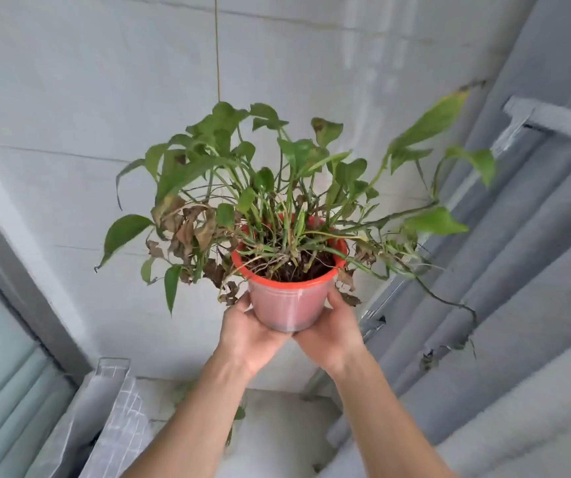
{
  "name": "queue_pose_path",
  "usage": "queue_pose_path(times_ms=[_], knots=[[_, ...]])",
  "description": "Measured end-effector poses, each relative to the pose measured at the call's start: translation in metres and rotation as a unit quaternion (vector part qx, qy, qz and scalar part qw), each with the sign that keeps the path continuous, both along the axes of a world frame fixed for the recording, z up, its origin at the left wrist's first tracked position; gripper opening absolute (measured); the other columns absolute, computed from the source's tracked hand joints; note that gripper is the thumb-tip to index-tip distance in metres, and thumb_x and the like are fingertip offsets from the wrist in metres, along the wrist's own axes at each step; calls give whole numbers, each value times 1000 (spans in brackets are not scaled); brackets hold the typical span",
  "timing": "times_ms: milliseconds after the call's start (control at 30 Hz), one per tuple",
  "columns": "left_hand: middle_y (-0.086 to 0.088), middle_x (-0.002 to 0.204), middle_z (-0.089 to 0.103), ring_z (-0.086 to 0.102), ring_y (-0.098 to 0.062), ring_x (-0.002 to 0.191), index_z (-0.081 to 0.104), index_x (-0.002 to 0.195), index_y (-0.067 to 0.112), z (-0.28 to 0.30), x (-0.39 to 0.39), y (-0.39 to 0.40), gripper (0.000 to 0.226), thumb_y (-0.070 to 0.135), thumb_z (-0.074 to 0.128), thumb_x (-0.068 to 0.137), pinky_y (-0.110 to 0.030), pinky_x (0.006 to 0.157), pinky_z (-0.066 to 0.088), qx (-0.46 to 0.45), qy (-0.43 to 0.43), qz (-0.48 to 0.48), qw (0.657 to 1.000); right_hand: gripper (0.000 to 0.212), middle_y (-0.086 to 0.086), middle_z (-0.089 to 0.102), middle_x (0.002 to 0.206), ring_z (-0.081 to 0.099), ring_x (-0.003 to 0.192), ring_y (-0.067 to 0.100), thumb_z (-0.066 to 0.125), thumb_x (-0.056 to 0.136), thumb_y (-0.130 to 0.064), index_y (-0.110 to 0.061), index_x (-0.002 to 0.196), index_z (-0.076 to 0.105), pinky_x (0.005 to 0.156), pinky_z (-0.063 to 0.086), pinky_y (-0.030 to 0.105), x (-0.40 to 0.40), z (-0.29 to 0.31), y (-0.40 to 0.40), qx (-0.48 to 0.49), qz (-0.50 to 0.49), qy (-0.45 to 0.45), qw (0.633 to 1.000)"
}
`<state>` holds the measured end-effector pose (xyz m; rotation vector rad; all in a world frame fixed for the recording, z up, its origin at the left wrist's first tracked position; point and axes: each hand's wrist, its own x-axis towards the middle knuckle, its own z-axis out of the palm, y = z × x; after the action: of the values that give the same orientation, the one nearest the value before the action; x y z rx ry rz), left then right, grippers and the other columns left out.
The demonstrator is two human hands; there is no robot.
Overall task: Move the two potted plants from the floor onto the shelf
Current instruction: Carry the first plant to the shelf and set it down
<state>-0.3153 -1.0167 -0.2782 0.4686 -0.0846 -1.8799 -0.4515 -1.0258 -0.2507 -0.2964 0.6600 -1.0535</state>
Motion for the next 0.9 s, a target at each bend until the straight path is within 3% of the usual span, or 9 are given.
queue_pose_path(times_ms=[133, 267, 433, 500, 600, 667, 733, 833, 900], knots=[[-31, 135, 58, 53, -49, 127, 53, 139, 3, 72, 2, 18, 49, 17, 39, 94, -63, 109, 38, -14, -15, 1, 1000, 61, 26, 58, 140, 50, 132, 42, 45, 100, -48, -4, 142, 52, 111, 38, 56, 2, 67, 22, -10, 8, -22, 1000], [-32, 137, 57, 50, -47, 130, 51, 140, 0, 117, 12, 34, 49, 20, 32, 99, -62, 110, 35, -30, -25, -17, 999, 63, 30, 55, 141, 49, 132, 45, 41, 103, -49, -1, 143, 50, 111, 36, 59, 10, 111, 46, -16, 8, -41, 999], [-30, 138, 56, 50, -46, 129, 52, 139, 1, 162, 23, 50, 49, 20, 29, 101, -62, 97, 42, -70, -18, -41, 997, 63, 31, 53, 143, 47, 134, 46, 41, 102, -49, -1, 143, 51, 116, 30, 60, 22, 159, 73, -33, -4, -33, 999], [-29, 138, 57, 50, -45, 129, 52, 140, 2, 178, 32, 58, 49, 21, 28, 102, -62, 99, 40, -83, -15, -61, 995, 63, 31, 54, 141, 48, 133, 46, 41, 102, -49, -1, 141, 53, 116, 30, 61, 32, 176, 85, -47, -20, -26, 998], [-28, 140, 55, 49, -46, 131, 51, 141, 4, 196, 47, 68, 49, 22, 27, 103, -62, 106, 37, -105, -14, -81, 991, 64, 35, 61, 127, 54, 121, 49, 37, 102, -49, 4, 133, 56, 102, 40, 64, 50, 195, 104, -55, -60, -14, 997], [-28, 141, 55, 49, -47, 130, 51, 141, 4, 205, 56, 75, 49, 22, 27, 102, -63, 100, 40, -116, -18, -98, 988, 64, 36, 66, 112, 57, 109, 50, 30, 104, -48, 6, 127, 56, 85, 44, 65, 60, 201, 116, -54, -89, -8, 995], [-28, 140, 55, 49, -47, 128, 52, 141, 5, 211, 68, 82, 49, 23, 27, 102, -64, 96, 41, -112, -18, -126, 985, 66, 37, 68, 102, 58, 104, 50, 25, 104, -48, 8, 122, 56, 78, 45, 64, 72, 206, 130, -47, -128, -10, 991], [-26, 142, 55, 48, -46, 131, 51, 141, 6, 214, 72, 93, 49, 22, 26, 103, -63, 104, 38, -118, -8, -161, 980, 68, 38, 70, 95, 58, 102, 48, 20, 105, -46, 9, 112, 60, 80, 45, 62, 80, 210, 152, -47, -172, -8, 984], [-26, 140, 56, 50, -46, 129, 53, 140, 7, 219, 69, 105, 48, 21, 27, 102, -63, 98, 41, -125, -7, -191, 974, 66, 36, 69, 101, 57, 107, 48, 19, 105, -42, 7, 111, 62, 91, 43, 63, 80, 213, 171, -52, -208, -10, 977]])
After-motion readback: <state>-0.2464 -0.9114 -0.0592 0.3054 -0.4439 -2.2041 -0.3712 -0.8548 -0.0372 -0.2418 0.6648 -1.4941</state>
